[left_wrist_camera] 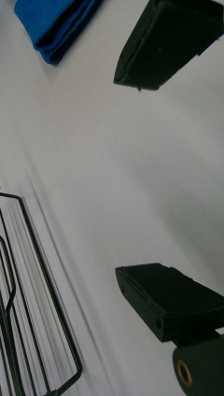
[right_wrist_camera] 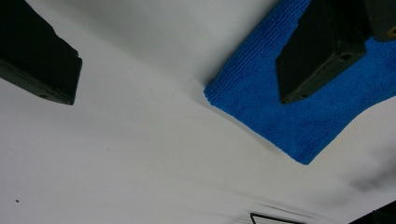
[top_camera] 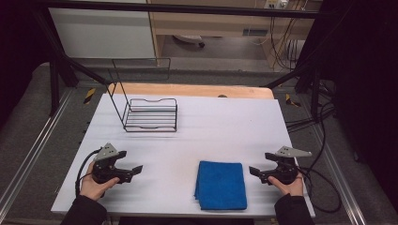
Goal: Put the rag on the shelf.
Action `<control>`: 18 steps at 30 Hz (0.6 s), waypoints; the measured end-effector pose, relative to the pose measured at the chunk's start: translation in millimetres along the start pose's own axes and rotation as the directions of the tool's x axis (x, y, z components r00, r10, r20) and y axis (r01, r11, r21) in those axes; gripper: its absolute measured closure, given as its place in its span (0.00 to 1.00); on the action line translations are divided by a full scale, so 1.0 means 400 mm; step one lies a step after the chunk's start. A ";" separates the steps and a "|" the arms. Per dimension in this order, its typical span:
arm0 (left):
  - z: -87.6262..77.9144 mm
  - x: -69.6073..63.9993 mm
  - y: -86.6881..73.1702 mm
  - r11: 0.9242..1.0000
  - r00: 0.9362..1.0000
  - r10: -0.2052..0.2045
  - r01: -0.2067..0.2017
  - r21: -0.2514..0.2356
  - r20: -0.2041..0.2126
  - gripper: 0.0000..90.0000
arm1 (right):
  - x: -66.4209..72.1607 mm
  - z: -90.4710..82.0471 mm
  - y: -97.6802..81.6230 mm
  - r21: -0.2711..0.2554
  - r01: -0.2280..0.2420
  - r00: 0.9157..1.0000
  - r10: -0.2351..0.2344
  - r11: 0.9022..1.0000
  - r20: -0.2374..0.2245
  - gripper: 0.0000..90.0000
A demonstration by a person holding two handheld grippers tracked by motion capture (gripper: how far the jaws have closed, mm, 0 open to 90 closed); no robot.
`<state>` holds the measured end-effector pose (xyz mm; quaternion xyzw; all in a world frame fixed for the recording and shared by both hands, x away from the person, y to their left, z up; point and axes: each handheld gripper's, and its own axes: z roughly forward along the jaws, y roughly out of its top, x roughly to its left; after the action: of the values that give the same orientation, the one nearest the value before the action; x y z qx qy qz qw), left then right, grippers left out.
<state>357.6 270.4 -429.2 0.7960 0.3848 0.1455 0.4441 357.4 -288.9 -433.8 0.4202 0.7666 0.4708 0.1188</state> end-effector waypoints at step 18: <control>0.038 -0.042 0.020 1.000 0.999 -0.021 0.021 0.014 0.043 0.08 | 0.012 0.013 0.003 0.035 0.022 1.000 -0.022 0.999 0.012 0.02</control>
<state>359.3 246.4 -429.4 0.7977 0.3844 0.1209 0.4486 358.0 -281.7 -434.3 0.4166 0.7784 0.4536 0.1214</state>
